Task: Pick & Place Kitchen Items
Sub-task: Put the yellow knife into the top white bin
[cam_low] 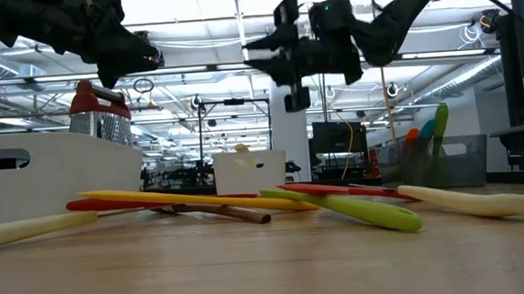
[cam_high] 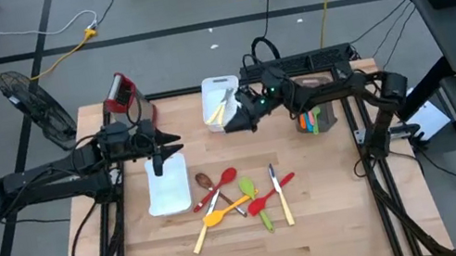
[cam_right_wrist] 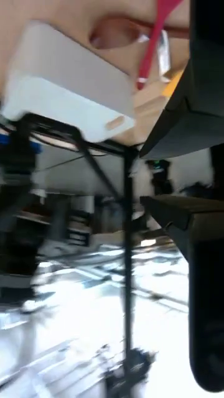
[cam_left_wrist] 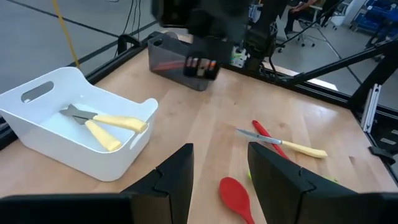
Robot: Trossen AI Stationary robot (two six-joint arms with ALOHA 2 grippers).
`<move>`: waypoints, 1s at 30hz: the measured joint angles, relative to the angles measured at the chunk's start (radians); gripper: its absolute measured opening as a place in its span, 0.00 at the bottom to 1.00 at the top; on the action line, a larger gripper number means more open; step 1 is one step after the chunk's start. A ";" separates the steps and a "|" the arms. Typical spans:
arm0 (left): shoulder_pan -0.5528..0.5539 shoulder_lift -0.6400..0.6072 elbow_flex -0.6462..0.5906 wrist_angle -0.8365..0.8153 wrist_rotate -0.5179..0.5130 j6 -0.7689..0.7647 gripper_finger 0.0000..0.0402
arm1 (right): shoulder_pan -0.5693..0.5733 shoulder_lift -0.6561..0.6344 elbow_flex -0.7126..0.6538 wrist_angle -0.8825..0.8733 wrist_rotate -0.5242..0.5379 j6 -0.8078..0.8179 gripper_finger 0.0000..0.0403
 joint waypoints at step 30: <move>-0.017 0.000 0.000 0.124 -0.011 -0.211 0.38 | 0.367 -0.089 -0.126 -0.062 0.202 -0.564 0.22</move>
